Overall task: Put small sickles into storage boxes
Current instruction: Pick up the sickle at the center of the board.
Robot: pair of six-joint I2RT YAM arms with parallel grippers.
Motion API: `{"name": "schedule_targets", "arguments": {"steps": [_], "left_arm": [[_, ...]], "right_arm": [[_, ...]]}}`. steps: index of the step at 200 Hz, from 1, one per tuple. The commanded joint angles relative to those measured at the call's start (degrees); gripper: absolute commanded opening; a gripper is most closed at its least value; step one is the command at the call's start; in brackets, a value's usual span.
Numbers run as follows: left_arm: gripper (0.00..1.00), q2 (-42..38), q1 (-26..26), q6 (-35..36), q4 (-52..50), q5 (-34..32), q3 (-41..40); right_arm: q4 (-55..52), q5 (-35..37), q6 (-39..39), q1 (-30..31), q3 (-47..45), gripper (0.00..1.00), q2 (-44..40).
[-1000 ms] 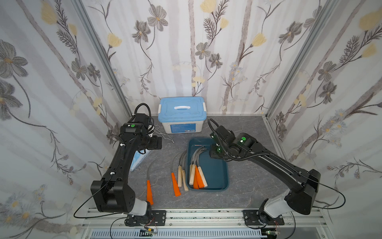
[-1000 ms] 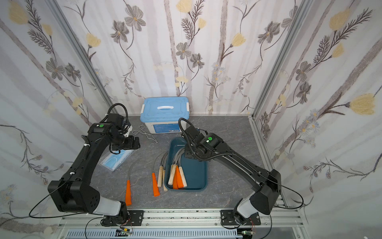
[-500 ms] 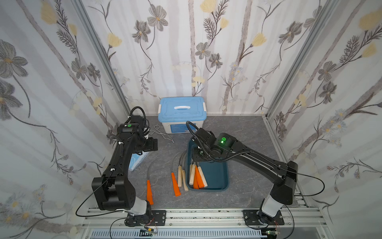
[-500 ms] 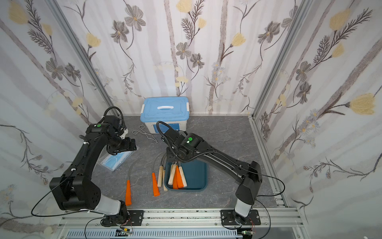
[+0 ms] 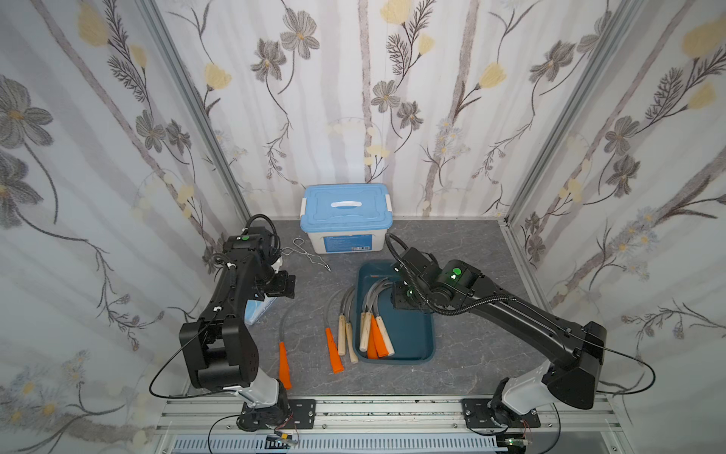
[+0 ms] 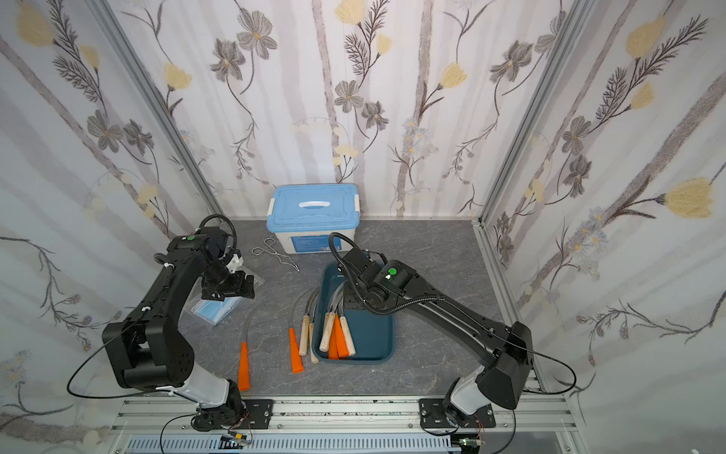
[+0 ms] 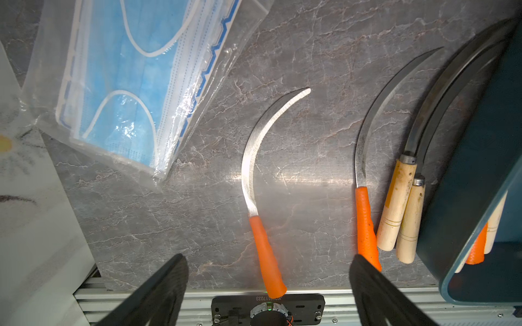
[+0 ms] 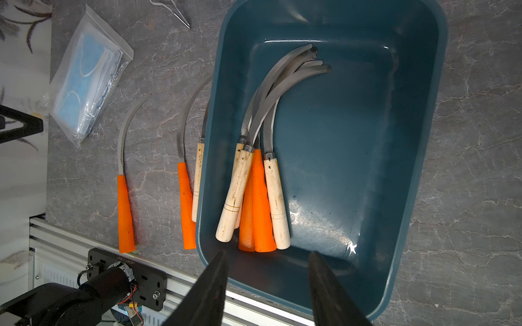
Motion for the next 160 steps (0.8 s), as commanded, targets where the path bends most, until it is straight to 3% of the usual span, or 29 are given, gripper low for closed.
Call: {"name": "schedule_targets", "arguments": {"steps": [1,46,96,160], "left_arm": [[0.93,-2.73,0.35,7.62,-1.22,0.31,-2.71],[0.94,-9.87,1.93,15.17,-0.39,-1.61,-11.17],[0.94,-15.45,2.81,18.72,0.63,-0.88,-19.66],[0.93,-14.52,2.78,19.77,2.54,-2.41,-23.53]], "right_arm": [[2.11,-0.97,-1.86,-0.16,1.92,0.48,2.31],[5.62,-6.78,-1.52,0.55,7.43,0.48,7.77],[5.01,-6.15,1.11,5.11,15.21,0.48,14.38],[6.48,-4.98,4.73,8.46,15.48,0.49,16.85]]}}
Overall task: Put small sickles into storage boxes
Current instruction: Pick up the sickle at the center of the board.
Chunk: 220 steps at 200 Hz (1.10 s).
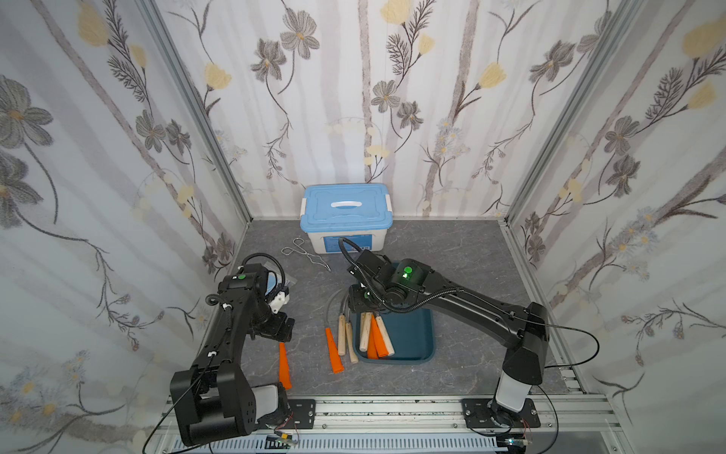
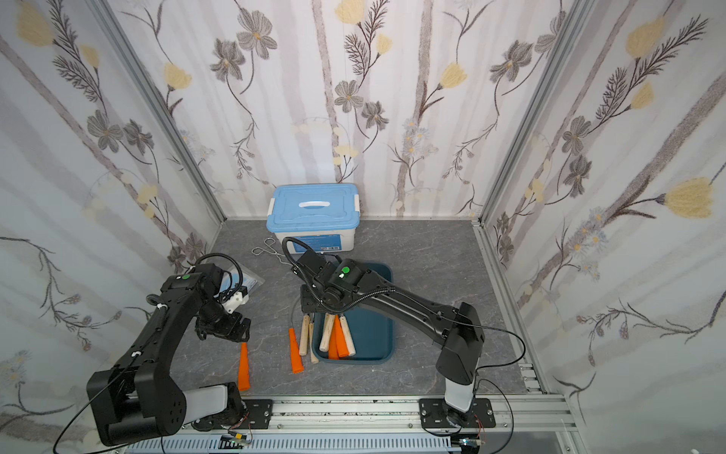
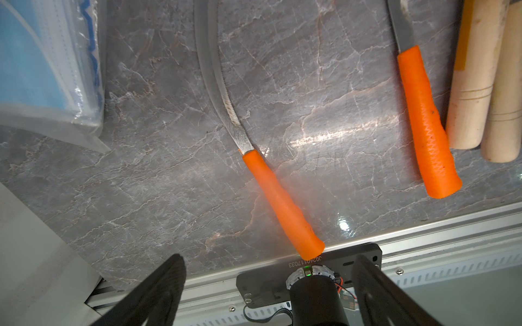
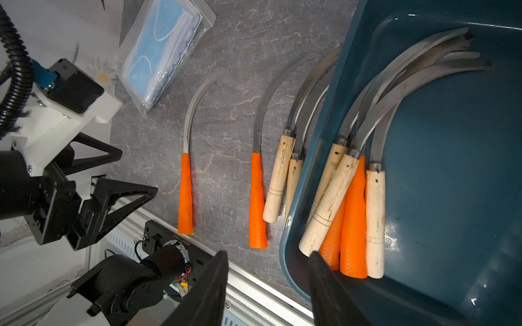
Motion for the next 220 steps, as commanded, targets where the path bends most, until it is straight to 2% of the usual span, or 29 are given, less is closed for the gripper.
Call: {"name": "schedule_targets", "arguments": {"steps": [1,43,73,113,151,180,220], "left_arm": [[0.93,0.94,-0.02,1.19,0.75,-0.72,-0.65],[0.92,2.21,0.00,1.41,4.51,-5.89,-3.22],[0.92,0.88,-0.03,1.70,7.77,-7.09,-6.64],[0.91,1.23,-0.39,-1.96,12.58,-7.45,-10.57],[0.90,2.00,-2.99,-6.32,17.53,-10.27,-12.92],[0.90,3.82,-5.89,-8.83,19.85,-12.04,-12.79],[0.88,8.85,-7.86,-11.86,19.77,-12.46,-7.39]], "right_arm": [[2.82,1.02,2.22,0.52,0.22,0.49,0.48],[0.51,0.16,2.46,-0.10,1.54,0.48,0.72],[-2.80,-0.92,2.35,-0.76,2.50,0.48,1.36],[-6.28,-1.61,2.52,-1.77,3.30,0.48,1.79],[-12.46,-0.92,2.27,-2.80,5.96,0.48,2.76],[-15.48,-0.29,2.81,-3.47,6.80,0.48,2.85],[-19.65,0.80,2.89,-4.48,6.54,0.48,2.78]]}}
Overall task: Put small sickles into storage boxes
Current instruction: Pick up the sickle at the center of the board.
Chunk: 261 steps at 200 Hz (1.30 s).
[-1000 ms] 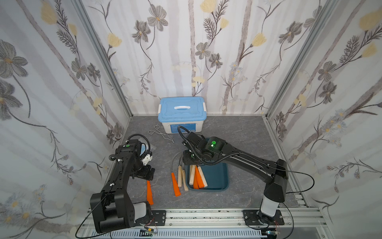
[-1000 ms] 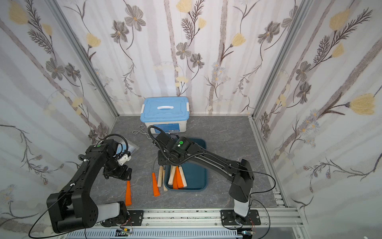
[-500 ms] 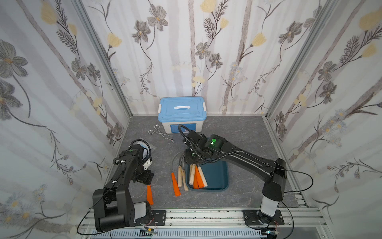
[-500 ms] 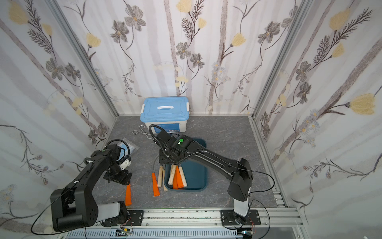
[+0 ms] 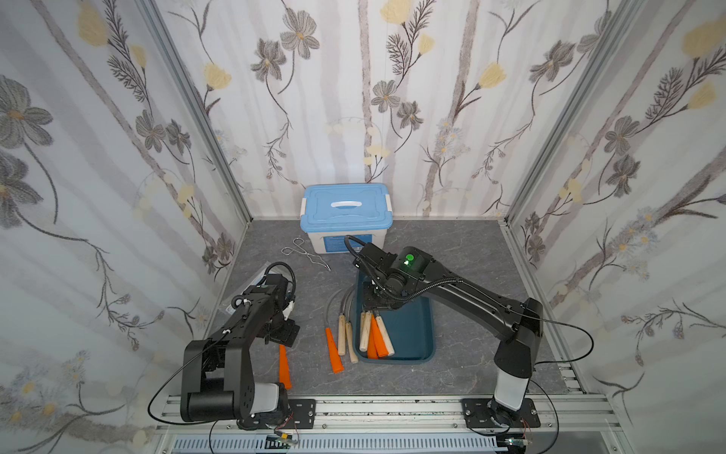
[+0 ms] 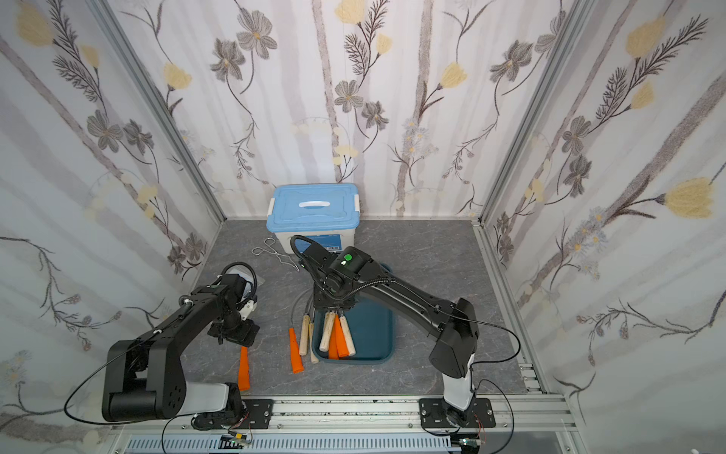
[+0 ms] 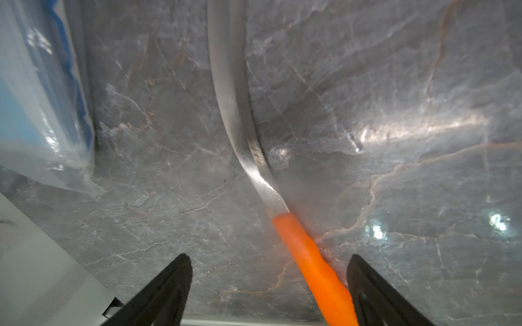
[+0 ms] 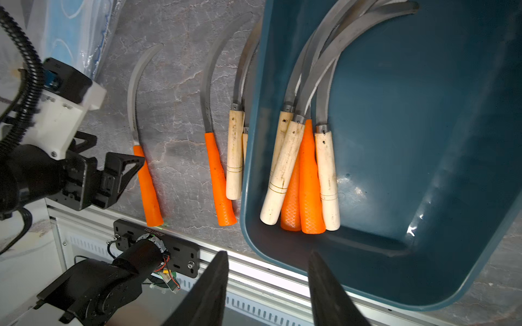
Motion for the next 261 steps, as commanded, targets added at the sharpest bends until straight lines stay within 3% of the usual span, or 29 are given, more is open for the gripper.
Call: {"name": "schedule_targets", "arguments": {"steps": [1,53,86,119,165,231,261], "left_arm": [[0.88,2.00,-0.41,-2.99,1.27,-0.72,2.93],[0.90,2.71,-2.78,-7.10,0.63,3.42,9.73],[0.89,5.32,-2.95,-15.20,1.35,8.88,13.87],[0.89,5.31,-3.00,-25.39,4.91,12.63,12.03],[0.88,4.19,-3.11,-37.91,9.18,10.30,6.61],[0.89,-2.26,-3.79,-44.01,7.45,1.88,3.20],[0.96,-4.06,-3.50,-44.19,5.87,3.04,0.29]], "right_arm": [[-3.66,2.10,0.85,-0.51,0.16,0.48,0.08],[-6.36,3.13,0.87,-2.49,-0.13,0.48,-1.03],[-7.94,3.94,0.16,-2.67,-0.35,0.48,-0.98],[-9.57,4.99,0.15,-2.56,-0.74,0.48,-1.57],[-9.86,6.06,1.66,-2.17,-5.20,0.48,-4.32],[-8.02,5.95,6.65,0.54,-13.62,0.48,-9.04],[-7.44,5.38,8.18,1.96,-15.05,0.48,-9.44]]}}
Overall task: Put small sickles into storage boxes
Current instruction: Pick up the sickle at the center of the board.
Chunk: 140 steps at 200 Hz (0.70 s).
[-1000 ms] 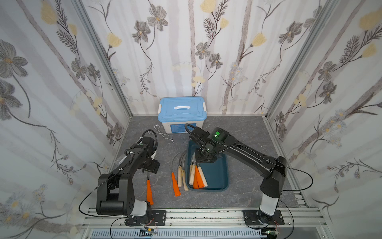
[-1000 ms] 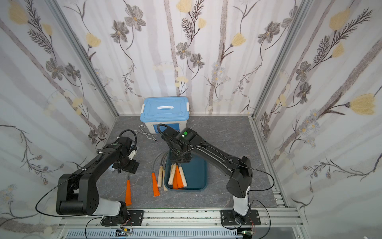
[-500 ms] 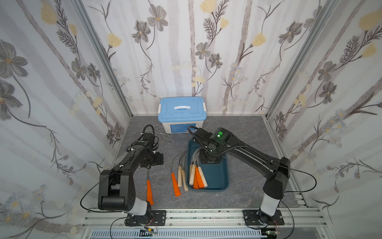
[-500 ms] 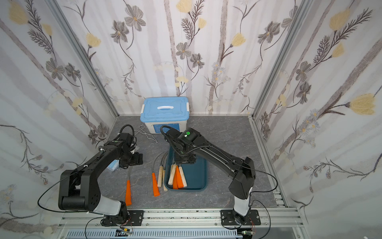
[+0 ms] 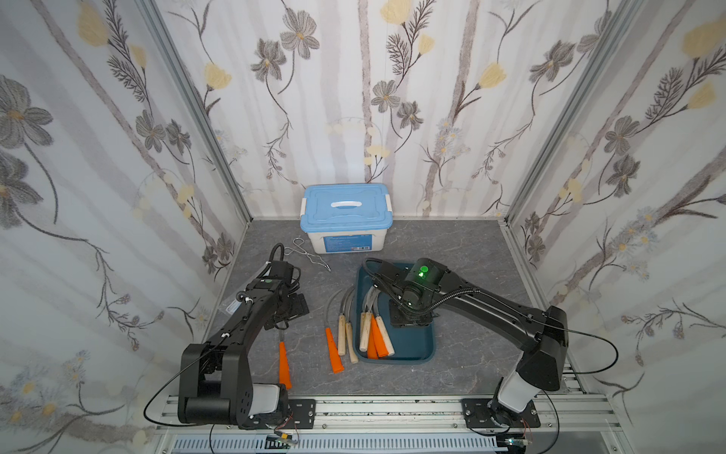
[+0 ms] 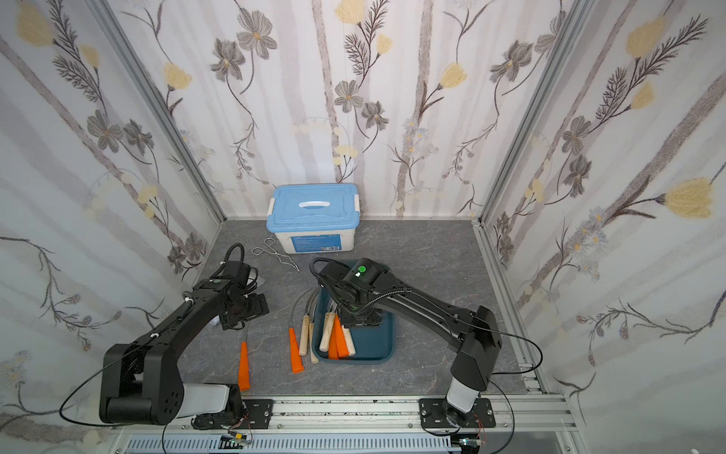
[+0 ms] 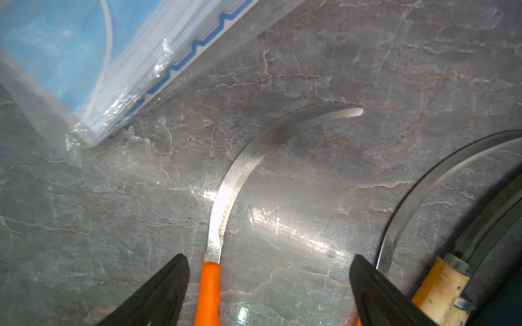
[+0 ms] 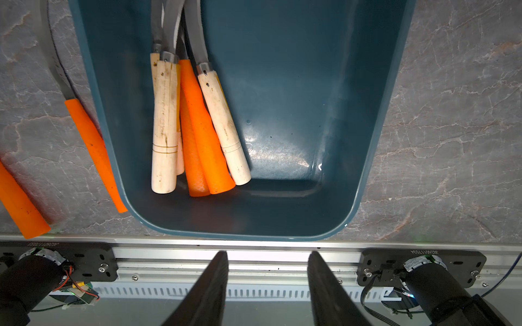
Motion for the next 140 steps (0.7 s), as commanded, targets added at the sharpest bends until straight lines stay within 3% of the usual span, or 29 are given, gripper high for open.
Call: {"name": "schedule_targets", "arguments": {"steps": [1,33,140], "left_arm": [[0.96,-1.08,0.34,-1.49,-1.85,-1.28,-2.44],[0.95,2.14,3.27,-0.37,-0.74,0.03,-3.27],[0.91,7.52,4.08,-1.12,-2.64,3.53,-4.25]], "right_arm": [[1.56,0.09,2.81,0.85,-0.51,0.48,-0.32],[0.15,0.54,3.07,1.96,0.53,0.48,-0.01],[-1.01,2.67,3.81,3.19,-2.52,0.48,-3.46]]}}
